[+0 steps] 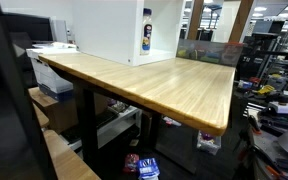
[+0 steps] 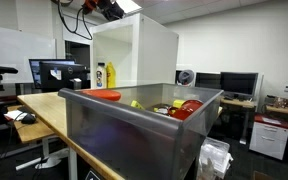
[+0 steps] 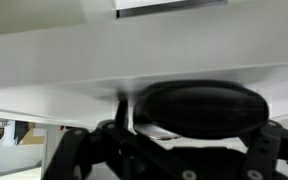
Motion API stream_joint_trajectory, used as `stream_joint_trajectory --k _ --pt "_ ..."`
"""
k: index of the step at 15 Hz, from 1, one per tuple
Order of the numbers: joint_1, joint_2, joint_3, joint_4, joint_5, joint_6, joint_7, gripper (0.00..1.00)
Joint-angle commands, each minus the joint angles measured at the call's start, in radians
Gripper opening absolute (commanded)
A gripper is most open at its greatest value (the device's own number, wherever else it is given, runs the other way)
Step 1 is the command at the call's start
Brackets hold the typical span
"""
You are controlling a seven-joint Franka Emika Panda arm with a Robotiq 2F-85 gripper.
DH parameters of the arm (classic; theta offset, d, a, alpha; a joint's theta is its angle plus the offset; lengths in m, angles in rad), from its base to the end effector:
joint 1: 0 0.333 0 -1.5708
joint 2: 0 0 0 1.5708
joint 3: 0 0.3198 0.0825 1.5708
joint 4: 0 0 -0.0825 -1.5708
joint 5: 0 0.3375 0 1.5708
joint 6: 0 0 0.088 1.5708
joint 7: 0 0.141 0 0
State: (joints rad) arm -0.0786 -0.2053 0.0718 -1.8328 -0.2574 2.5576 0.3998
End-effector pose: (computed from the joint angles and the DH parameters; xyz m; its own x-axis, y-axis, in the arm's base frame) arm 0.5231 0.0001 0.7123 0.5538 -0.1735 0.8144 -0.2269 -0.9725 -0.0529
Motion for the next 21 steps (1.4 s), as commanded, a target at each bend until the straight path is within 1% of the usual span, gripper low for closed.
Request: stream_joint_trajectory --k 1,4,5,12,16,21 --pt "-0.006 0.026 0.005 0.021 -0.008 -0.01 0.025 0.75" --pt "0.011 0.019 -0.006 0.03 0.042 -0.055 -0.009 0.62" --pt "0.012 0.016 -0.007 0.03 0.047 -0.056 -0.009 0.6" --pt "0.025 -0.027 -0.017 -0.005 0.095 -0.07 -0.045 0.6" --pt "0.042 -0.073 -0.027 -0.034 0.156 -0.126 -0.115 0.6" --pt "0.04 -0.127 -0.016 -0.061 0.13 -0.201 -0.125 0.6"
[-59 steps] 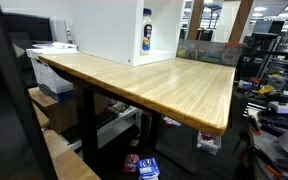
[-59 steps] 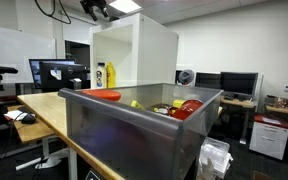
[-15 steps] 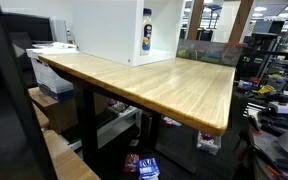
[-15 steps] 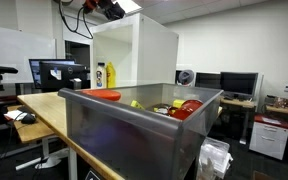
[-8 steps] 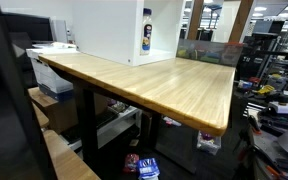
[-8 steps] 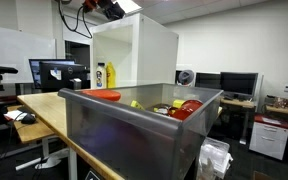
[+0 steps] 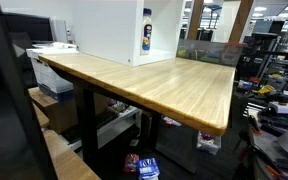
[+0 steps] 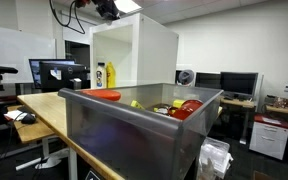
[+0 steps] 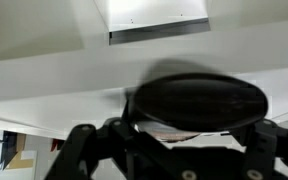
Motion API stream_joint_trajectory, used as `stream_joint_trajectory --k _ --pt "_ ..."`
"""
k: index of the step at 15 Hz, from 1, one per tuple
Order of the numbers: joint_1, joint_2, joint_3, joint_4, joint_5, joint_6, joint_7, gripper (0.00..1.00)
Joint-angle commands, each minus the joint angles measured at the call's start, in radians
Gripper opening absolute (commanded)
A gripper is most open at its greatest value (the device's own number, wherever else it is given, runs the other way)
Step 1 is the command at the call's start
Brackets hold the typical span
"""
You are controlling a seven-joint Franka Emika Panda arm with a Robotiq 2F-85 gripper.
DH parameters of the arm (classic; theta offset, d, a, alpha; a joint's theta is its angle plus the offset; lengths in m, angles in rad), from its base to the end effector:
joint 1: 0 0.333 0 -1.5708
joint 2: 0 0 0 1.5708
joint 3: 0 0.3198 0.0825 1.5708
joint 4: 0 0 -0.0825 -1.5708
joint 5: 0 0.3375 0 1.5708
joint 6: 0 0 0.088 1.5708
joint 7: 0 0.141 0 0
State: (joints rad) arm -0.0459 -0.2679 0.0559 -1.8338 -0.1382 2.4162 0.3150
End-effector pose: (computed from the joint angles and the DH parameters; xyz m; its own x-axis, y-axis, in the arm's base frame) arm 0.4961 0.0059 0.7206 0.6290 -0.1927 0.7532 -0.1973 -0.9766 -0.0851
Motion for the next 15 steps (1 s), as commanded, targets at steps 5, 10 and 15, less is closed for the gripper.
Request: stream_joint_trajectory --k 5,10,15 --pt "0.002 -0.097 0.009 -0.079 -0.006 -0.144 -0.065 0.6" --pt "0.008 -0.103 0.007 -0.071 0.002 -0.229 -0.092 0.6" --pt "0.022 -0.103 0.0 -0.066 0.012 -0.379 -0.135 0.6"
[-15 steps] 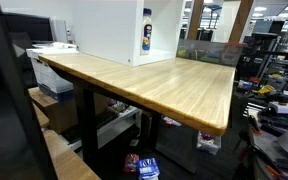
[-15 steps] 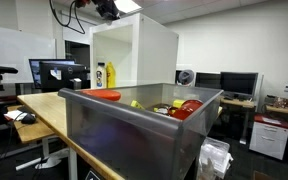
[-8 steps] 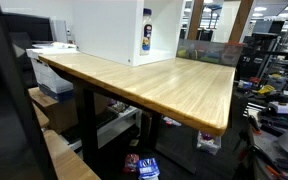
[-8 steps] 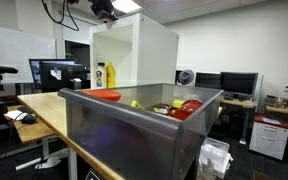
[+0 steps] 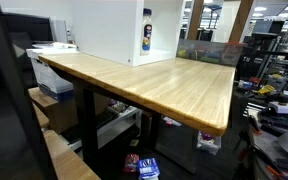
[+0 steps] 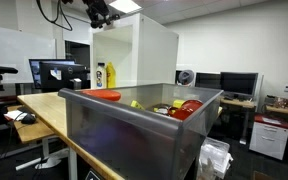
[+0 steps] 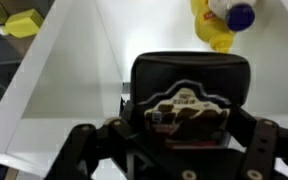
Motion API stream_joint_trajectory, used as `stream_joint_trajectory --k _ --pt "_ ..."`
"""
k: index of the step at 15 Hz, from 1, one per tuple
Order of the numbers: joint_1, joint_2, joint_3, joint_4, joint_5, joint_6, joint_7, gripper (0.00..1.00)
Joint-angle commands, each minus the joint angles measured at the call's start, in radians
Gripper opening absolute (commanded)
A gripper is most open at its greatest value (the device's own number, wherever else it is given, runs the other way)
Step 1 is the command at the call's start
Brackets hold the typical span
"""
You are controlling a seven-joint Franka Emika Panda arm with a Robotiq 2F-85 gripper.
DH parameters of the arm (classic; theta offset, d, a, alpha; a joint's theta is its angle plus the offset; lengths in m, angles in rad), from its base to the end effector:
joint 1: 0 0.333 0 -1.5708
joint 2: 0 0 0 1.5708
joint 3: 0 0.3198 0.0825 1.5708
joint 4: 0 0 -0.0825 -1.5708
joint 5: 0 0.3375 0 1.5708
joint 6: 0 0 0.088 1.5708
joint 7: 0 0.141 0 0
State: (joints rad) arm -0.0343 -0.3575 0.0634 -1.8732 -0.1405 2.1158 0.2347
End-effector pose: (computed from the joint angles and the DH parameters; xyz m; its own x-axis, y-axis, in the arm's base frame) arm 0.4502 0.0089 0.6963 0.8049 -0.1267 0.5797 -0.1748 -0.9842 0.0277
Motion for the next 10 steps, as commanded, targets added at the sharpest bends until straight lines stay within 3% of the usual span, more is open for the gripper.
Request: stream_joint_trajectory --k 1,10 --pt "0.011 -0.01 -0.007 -0.027 0.012 -0.101 -0.057 0.6" --pt "-0.001 0.045 -0.008 -0.024 -0.001 -0.089 -0.015 0.6"
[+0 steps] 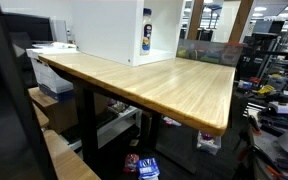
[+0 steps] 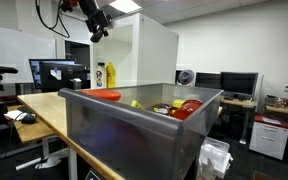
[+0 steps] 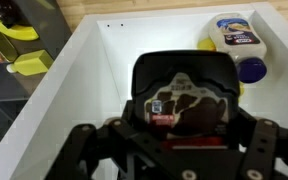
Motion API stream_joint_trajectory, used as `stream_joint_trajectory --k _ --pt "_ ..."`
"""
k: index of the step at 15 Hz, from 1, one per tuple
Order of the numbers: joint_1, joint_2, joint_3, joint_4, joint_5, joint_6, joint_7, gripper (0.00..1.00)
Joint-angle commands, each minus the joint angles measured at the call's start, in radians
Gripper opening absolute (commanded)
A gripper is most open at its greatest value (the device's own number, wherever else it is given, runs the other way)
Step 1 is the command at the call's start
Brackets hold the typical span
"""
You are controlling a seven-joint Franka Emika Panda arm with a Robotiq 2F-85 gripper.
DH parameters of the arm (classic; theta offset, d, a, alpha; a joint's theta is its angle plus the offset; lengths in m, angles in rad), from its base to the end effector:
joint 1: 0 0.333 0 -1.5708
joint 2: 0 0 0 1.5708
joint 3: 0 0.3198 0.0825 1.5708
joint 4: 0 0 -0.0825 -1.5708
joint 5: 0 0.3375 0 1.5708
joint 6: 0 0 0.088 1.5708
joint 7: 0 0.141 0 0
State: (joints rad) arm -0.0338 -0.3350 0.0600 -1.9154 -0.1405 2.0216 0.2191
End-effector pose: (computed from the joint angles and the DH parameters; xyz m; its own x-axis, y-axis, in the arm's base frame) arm 0.4510 0.0042 0.6523 0.8863 -0.1267 0.4456 -0.1728 -0.9829 0.0642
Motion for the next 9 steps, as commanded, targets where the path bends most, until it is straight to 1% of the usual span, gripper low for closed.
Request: stream_joint_trajectory --k 1,4,7,9 --pt "-0.003 0.03 -0.005 0.02 -0.004 0.014 0.004 0.6" --pt "0.0 0.042 -0.012 0.007 -0.001 0.078 -0.009 0.6" --pt "0.001 0.034 -0.011 -0.037 -0.017 0.183 -0.015 0.6" --pt "0.0 0.03 -0.01 -0.064 -0.025 0.23 -0.02 0.6"
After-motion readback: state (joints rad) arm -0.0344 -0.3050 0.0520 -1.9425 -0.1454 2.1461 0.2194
